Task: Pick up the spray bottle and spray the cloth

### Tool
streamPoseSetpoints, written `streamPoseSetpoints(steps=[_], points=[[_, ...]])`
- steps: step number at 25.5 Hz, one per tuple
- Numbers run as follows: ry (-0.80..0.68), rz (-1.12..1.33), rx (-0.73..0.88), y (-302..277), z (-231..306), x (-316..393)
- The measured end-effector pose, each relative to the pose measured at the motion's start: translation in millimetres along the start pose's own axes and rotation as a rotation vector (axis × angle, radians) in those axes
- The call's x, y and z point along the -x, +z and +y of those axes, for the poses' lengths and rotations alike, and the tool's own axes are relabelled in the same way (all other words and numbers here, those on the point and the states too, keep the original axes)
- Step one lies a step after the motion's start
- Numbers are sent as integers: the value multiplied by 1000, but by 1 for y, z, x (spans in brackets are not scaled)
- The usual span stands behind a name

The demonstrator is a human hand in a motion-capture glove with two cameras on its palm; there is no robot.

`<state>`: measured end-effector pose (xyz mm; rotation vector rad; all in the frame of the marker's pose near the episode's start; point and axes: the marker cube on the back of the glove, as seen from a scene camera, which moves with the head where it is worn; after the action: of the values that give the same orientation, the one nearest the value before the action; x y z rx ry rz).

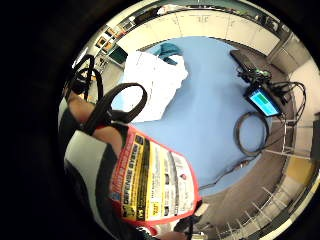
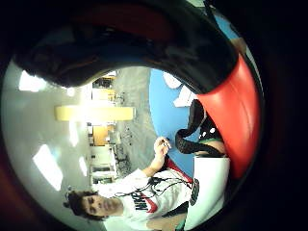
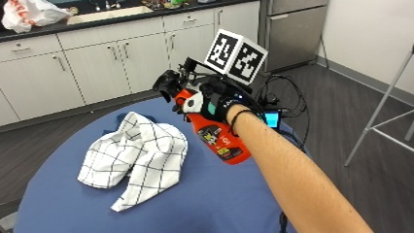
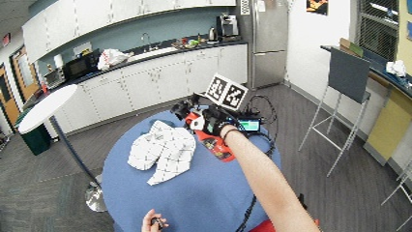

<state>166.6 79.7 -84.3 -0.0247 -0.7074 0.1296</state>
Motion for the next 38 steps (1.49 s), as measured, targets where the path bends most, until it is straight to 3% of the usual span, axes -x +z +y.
streamPoseSetpoints(steps=[7,16,24,31,38], points=[[96,48,85,45,-2,-30],[18,1,-14,-6,-1,13],[100,30,67,36,2,-31],[-189,-164,-156,-8,20,51],[-467,-460,-183,52,33,110]])
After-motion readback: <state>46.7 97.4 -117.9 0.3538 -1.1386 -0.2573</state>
